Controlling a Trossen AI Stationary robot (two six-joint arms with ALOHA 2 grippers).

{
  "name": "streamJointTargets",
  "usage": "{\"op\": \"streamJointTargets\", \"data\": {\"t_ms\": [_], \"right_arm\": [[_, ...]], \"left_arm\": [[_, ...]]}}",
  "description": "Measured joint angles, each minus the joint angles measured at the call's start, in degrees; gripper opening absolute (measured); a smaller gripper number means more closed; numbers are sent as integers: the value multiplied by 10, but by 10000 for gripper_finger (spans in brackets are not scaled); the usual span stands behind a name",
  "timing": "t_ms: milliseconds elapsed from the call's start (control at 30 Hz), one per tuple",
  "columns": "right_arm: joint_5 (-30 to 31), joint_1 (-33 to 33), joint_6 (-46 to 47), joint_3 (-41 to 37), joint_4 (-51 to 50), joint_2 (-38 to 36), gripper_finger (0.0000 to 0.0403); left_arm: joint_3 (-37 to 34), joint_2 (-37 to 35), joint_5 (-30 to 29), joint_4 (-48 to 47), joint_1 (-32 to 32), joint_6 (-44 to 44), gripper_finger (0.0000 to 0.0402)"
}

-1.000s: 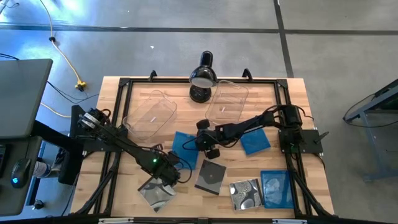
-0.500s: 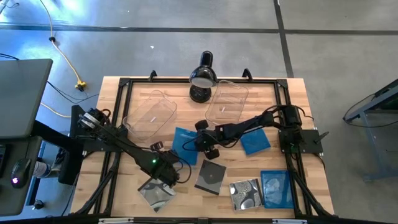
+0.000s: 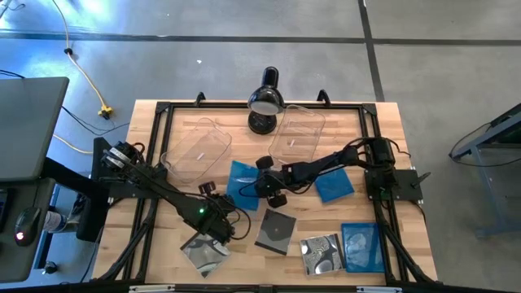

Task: Pick & place jewel cases by type
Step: Put the left blue CD case into the left transparent bin

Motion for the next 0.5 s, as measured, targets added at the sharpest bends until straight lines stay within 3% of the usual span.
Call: {"op": "streamJointTargets", "data": {"t_ms": [333,500], "right_arm": [[10,0,3,0,3,0,183],[-37,3,7,4,46,-1,183]], "left_arm": [[39,-1,-57,25,0,88,69],[50,0,-64,43,9,173,70]]}}
